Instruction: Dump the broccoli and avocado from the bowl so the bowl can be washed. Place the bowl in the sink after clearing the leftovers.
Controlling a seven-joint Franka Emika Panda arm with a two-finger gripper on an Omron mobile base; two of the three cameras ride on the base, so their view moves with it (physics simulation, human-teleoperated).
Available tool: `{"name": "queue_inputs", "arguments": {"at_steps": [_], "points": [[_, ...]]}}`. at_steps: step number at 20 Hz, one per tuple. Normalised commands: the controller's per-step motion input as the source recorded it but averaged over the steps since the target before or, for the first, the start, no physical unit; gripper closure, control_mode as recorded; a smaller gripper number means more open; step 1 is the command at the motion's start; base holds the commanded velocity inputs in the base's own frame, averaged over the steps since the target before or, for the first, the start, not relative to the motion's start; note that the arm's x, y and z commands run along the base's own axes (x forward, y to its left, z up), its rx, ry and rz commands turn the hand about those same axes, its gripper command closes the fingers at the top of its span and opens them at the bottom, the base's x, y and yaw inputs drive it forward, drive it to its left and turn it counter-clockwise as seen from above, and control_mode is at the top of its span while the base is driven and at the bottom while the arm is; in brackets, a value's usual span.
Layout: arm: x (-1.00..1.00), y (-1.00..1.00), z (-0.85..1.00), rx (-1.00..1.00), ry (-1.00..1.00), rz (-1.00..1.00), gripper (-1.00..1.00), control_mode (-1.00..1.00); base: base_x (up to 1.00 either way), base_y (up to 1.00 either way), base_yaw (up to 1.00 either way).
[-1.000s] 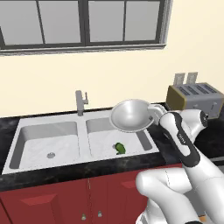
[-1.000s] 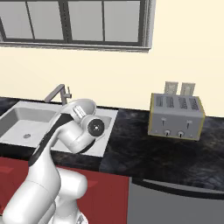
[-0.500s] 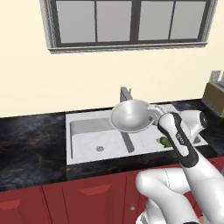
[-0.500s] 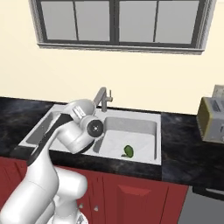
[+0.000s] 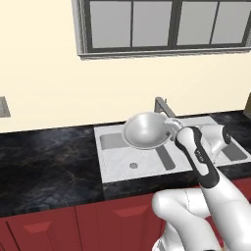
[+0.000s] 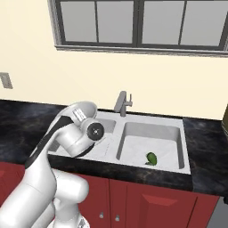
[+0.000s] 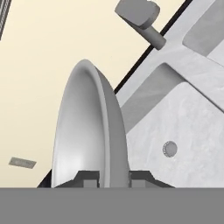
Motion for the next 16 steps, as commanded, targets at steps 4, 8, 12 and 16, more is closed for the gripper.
{"name": "queue_inputs", "arguments": {"at_steps": [4, 8, 12, 16], "points": [[0.03, 0.00, 0.00, 0.00, 0.01, 0.00, 1.00, -1.00, 0.00, 0.00, 0.00], [0.15, -0.01, -0.06, 0.12, 0.29, 0.00, 1.00, -1.00, 0.00, 0.00, 0.00], [0.45, 0.00, -0.12, 0.07, 0.32, -0.11, 1.00, -1.00, 0.00, 0.00, 0.00], [0.27, -0.01, -0.13, 0.08, 0.15, -0.13, 1.00, -1.00, 0.00, 0.00, 0.00]]}}
